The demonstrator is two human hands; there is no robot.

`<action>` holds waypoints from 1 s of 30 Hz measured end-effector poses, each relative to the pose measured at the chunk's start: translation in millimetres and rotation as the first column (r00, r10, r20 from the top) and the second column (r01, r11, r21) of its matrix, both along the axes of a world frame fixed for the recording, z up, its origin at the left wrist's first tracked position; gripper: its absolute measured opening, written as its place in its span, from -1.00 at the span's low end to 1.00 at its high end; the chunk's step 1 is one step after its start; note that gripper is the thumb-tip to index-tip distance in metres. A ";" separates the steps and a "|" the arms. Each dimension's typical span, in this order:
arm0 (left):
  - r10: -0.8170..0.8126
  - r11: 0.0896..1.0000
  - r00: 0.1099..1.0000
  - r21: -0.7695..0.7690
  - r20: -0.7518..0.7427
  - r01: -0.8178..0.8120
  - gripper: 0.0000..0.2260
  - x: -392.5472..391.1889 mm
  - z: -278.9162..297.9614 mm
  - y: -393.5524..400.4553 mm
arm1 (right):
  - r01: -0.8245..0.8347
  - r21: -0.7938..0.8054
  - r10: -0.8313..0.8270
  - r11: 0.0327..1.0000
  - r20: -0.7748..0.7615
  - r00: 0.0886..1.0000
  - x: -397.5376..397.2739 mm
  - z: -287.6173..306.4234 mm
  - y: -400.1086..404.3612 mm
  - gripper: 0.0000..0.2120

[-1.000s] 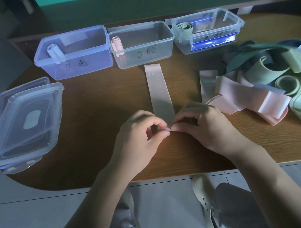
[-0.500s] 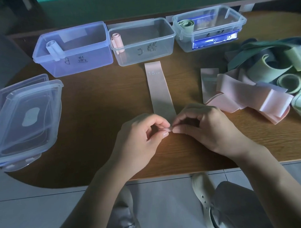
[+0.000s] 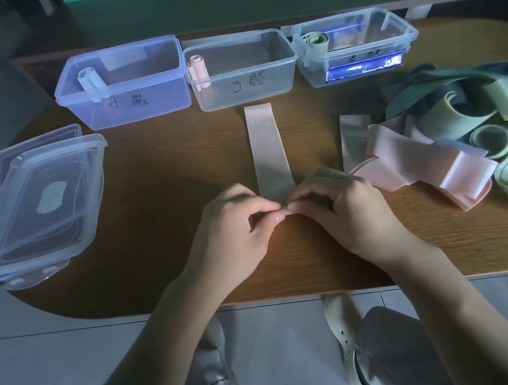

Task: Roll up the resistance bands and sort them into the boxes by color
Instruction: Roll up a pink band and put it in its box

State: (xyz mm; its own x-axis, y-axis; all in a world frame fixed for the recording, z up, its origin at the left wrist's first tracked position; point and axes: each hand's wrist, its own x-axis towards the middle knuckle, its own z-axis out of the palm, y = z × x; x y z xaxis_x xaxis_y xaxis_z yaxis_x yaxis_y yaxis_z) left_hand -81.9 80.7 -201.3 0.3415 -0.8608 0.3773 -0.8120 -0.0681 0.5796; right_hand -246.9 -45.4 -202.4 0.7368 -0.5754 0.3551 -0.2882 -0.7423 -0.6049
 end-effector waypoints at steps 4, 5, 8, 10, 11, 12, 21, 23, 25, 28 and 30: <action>0.028 0.999 1.000 -0.018 0.003 -0.028 -0.88 -0.9 -2.0 -2.0 | -0.034 0.049 0.037 0.998 -0.052 0.998 -3.7 1.6 -3.6 -0.75; 0.032 0.999 0.999 -0.027 0.001 -0.032 -0.88 -0.8 -2.2 -2.2 | -0.032 0.048 0.034 0.998 -0.045 0.998 -3.3 1.1 -3.8 -0.75; 0.028 0.998 0.999 -0.056 -0.023 -0.029 -0.87 0.6 -1.1 -1.3 | -0.033 0.045 0.033 0.998 -0.015 0.999 -0.5 0.9 -4.4 -0.75; 0.006 0.998 1.000 -0.064 -0.017 -0.007 -0.92 1.8 -0.5 -0.9 | -0.035 0.035 0.036 0.999 -0.015 0.999 0.9 0.7 -5.7 -0.73; -0.002 0.998 1.000 -0.058 -0.006 0.001 -0.94 1.7 -0.6 -1.1 | -0.033 0.028 0.034 0.999 -0.017 0.999 1.2 0.7 -6.3 -0.72; -0.002 0.999 1.000 -0.046 0.001 0.002 -0.94 1.3 -0.5 -1.2 | -0.025 0.015 0.025 1.000 -0.018 1.000 1.8 0.5 -6.4 -0.71; 0.056 0.998 0.998 -0.035 0.020 -0.055 -0.85 2.4 -1.5 -6.6 | 0.068 -0.073 -0.068 0.995 0.001 0.998 4.9 -3.0 -1.3 -0.82; 0.070 0.996 0.997 -0.052 0.022 -0.068 -0.83 1.8 -2.9 -7.3 | 0.067 -0.078 -0.069 0.995 -0.024 0.997 3.9 -2.4 -2.9 -0.82; 0.093 0.994 0.995 -0.064 0.029 -0.091 -0.82 2.0 -3.9 -8.0 | 0.072 -0.085 -0.075 0.994 -0.042 0.996 4.1 -2.1 -3.8 -0.83; 0.088 0.992 0.996 -0.090 0.014 -0.086 -0.90 4.0 -4.1 -9.3 | 0.086 -0.081 -0.089 0.993 -0.039 0.995 7.0 -1.1 -5.2 -0.84; 0.056 0.994 0.998 -0.096 0.032 -0.053 -0.95 4.8 -4.3 -10.5 | 0.091 -0.090 -0.095 0.992 -0.039 0.995 9.2 -1.1 -6.7 -0.82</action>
State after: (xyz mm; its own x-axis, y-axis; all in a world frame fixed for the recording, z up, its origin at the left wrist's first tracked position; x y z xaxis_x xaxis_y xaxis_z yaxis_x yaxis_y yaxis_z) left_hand -77.1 70.2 -205.6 0.3720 -0.8010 0.4690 -0.8285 -0.0587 0.5569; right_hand -237.7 -52.1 -203.5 0.6974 -0.6101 0.3761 -0.3827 -0.7607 -0.5243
